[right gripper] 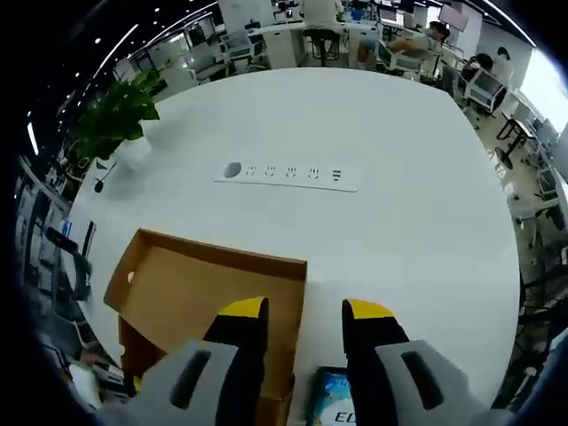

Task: Operate the shoe box by opening the lid, removing the specified soft item, and placing it in the target area until the item is outside and the box remains undamaged.

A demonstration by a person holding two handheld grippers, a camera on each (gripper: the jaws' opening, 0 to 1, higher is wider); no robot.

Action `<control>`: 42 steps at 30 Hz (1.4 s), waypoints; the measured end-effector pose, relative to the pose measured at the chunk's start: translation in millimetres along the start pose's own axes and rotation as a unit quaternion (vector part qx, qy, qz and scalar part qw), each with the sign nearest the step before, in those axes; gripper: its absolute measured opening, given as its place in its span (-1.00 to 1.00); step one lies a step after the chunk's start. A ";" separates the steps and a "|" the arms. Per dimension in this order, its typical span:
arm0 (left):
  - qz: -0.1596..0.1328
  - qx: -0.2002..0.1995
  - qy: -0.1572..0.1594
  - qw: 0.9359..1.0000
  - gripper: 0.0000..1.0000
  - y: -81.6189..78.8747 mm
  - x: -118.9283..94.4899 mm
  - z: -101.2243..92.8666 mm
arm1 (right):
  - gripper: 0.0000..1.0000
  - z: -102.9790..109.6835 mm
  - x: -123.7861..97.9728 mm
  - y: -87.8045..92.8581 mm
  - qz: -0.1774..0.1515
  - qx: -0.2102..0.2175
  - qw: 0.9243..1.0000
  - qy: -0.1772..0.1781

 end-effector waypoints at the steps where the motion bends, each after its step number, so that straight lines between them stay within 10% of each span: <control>1: 0.000 0.000 0.000 1.000 -0.95 0.0 0.0 0.0 | -0.32 0.1 2.1 -0.6 0.004 0.002 1.000 0.001; 10: 0.015 0.016 0.002 1.000 -0.96 -1.0 1.1 -0.5 | -0.38 -5.7 29.0 5.6 0.048 -0.074 0.994 0.062; 22: 0.014 0.011 -0.002 1.000 -0.96 -0.7 2.5 -1.6 | -0.38 3.1 59.4 7.2 0.076 -0.056 0.995 0.040; 25: 0.016 0.008 0.004 1.000 -0.96 -0.7 2.8 -0.1 | -0.39 -0.7 61.7 5.4 0.091 -0.149 0.981 0.082; 29: 0.017 0.008 0.005 1.000 -0.96 -0.1 2.9 -0.6 | -0.37 12.6 71.6 11.6 0.077 -0.044 0.996 0.019; 42: 0.015 0.007 0.000 1.000 -0.96 0.4 2.3 -2.4 | -0.45 9.9 78.2 25.2 0.073 -0.072 0.993 0.052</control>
Point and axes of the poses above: the point that each gripper's makers call its tool centre point, and the gripper's own axes: x roughly forward along the fingers, z roughly to its left, y roughly out of its underside, the point moved 7 cm from there along -x, roughly backward along the fingers, and after that the axes turned 1 degree about z, right-handed, at the moved point
